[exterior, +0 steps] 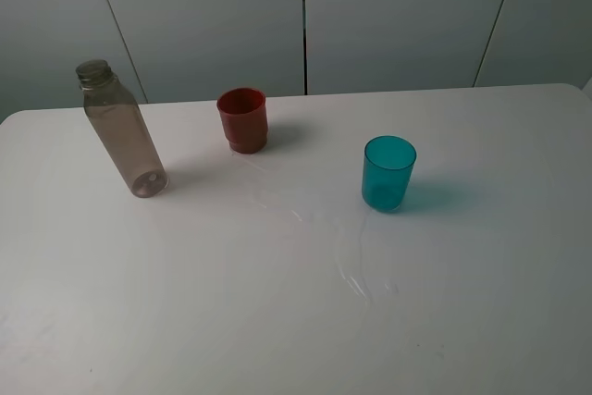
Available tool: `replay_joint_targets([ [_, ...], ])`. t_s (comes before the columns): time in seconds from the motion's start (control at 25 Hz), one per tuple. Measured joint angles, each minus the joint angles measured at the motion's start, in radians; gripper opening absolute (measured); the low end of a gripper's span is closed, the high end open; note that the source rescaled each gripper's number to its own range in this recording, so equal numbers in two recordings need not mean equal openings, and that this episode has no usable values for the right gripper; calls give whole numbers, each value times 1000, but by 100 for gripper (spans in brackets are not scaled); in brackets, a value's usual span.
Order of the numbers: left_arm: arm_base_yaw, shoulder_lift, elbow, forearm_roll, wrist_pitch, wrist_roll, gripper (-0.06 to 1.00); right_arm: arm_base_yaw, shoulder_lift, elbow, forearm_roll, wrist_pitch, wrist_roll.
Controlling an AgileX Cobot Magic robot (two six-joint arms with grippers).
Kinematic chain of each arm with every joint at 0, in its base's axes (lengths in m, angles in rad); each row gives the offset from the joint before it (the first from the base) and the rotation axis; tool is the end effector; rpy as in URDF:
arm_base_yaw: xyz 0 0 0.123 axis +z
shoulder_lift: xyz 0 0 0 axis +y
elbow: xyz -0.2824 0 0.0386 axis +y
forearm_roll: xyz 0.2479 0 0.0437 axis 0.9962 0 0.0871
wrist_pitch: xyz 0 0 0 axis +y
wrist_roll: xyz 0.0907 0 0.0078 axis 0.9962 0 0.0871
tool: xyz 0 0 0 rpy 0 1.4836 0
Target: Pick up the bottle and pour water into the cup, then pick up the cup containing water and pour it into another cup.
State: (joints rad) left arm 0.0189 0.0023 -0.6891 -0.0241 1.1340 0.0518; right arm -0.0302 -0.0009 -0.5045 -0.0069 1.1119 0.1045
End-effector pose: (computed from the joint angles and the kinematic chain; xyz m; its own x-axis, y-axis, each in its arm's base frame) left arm -0.0331 -0.0026 0.3211 -0.3517 0.0349 -0.9354 0.0162 0.9994 0.0312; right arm -0.0077 -0.0003 0.2743 -0.4899 0.1161 -0.8640 0.0856 0.9927 0.0849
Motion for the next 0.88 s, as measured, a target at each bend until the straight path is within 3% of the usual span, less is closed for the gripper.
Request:
replay_joint_targets([
  [0.32,0,-2,170,-103,-33,2,94,0,0,0,0,0,0],
  [0.88,0,-2,172,-3,-46,-13,94,0,0,0,-1,0,16],
])
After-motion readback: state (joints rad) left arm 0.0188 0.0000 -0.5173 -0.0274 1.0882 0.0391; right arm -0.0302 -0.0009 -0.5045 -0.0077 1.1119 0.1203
